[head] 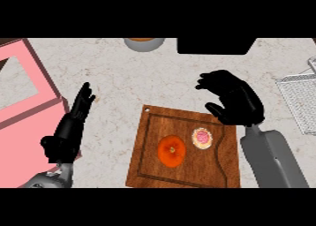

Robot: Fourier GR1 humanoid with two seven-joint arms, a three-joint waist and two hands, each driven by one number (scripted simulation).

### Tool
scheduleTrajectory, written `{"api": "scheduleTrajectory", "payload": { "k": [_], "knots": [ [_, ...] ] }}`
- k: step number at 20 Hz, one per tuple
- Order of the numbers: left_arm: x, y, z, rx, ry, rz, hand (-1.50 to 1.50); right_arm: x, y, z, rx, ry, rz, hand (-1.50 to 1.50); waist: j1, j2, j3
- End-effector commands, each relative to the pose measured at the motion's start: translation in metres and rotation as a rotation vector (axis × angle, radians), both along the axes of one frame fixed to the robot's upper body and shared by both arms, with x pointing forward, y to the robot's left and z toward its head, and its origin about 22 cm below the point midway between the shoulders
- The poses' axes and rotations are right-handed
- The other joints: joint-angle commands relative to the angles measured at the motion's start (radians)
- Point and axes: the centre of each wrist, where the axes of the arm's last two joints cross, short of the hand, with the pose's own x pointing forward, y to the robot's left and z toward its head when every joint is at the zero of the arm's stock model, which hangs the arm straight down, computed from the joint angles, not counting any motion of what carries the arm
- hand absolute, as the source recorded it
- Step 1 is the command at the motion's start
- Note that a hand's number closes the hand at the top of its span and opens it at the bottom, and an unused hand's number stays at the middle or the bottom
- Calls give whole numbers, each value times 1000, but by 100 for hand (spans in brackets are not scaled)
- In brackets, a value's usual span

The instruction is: Pick the squash from the cutting board and place it in the tiered basket

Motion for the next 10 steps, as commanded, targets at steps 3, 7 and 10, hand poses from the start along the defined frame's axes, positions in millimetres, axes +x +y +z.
{"api": "scheduleTrajectory", "payload": {
  "k": [3,7,10],
  "knots": [
    [8,-5,-8,20,-39,30,0,7,-29,-10,187,-72,332,-150,-21,-6,-6],
    [25,-3,1,7,-31,30,0,17,-92,29,37,-206,384,-150,-31,-11,-7],
    [13,-10,1,-1,-36,35,0,14,-112,78,-282,-351,397,-150,-34,-17,-7]
  ]
}}
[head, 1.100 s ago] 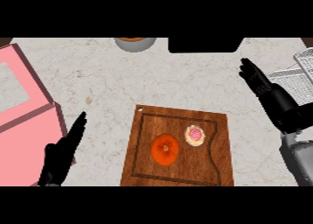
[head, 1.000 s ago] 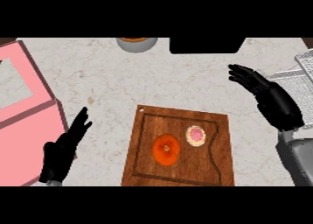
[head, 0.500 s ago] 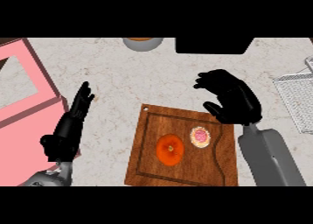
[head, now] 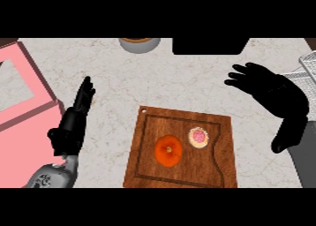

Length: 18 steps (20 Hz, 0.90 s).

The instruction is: Pick the squash from the cutting board and place it in the tiered basket

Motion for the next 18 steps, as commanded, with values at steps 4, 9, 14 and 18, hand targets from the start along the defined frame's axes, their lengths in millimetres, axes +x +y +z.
{"api": "scheduleTrajectory", "payload": {
  "k": [4,9,14,18],
  "knots": [
    [1,-2,0,-8,18,16,0,-7,-18,132,-517,-456,55,-150,-17,-15,-3],
    [-4,-3,-5,2,17,10,0,-43,12,179,-801,-715,64,-150,-19,-15,-2],
    [3,-5,3,4,1,22,0,-74,62,184,-954,-821,37,-150,-10,-10,-3],
    [6,21,2,6,-2,24,0,-87,90,178,-1036,-812,62,-150,-1,-7,-3]
  ]
}}
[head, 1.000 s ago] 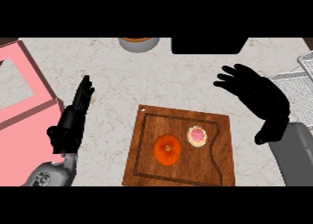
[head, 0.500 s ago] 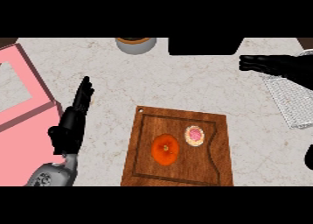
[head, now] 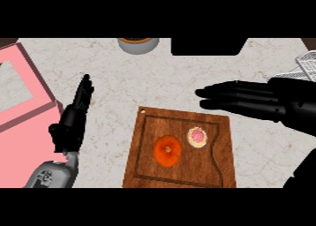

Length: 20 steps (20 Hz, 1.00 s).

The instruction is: Pick the squash from the cutting board and place it in the tiered basket

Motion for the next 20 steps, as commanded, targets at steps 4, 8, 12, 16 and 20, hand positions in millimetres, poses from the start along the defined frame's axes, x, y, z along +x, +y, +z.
{"api": "scheduleTrajectory", "payload": {
  "k": [4,8,12,16,20],
  "knots": [
    [-5,5,-4,-5,15,-22,0,-30,48,-7,-101,-35,-16,-150,10,4,1],
    [3,-12,2,-4,4,-5,0,-34,52,0,-138,-59,-2,-150,8,4,1],
    [3,-4,-4,-6,-9,-9,0,-45,66,-12,-257,-28,-6,-150,7,4,0],
    [-1,-6,0,3,2,-18,0,-55,71,-16,-322,-42,-40,-150,5,3,1],
    [-12,1,-11,-3,-6,-25,0,-59,53,-35,-347,-39,-51,-150,6,5,1]
  ]
}}
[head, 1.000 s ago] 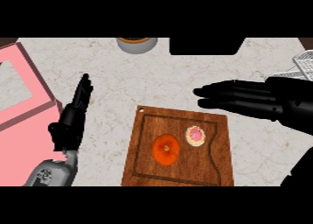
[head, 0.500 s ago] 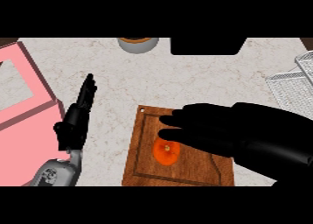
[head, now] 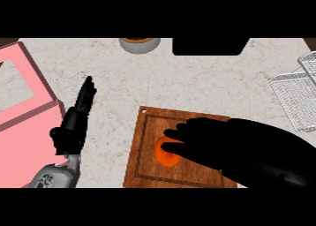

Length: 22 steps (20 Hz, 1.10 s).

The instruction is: Pick the squash from the cutting board and place it in the tiered basket

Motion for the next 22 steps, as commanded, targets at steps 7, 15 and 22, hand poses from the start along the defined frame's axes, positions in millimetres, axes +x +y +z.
{"api": "scheduleTrajectory", "payload": {
  "k": [7,15,22],
  "knots": [
    [-2,0,-2,15,7,5,0,0,6,2,-145,-101,-14,-150,3,0,0],
    [-9,10,-9,4,0,11,0,-9,18,-7,-148,-187,70,-150,5,0,0],
    [13,-6,17,20,1,2,0,15,18,-27,-136,-250,32,-150,5,2,1]
  ]
}}
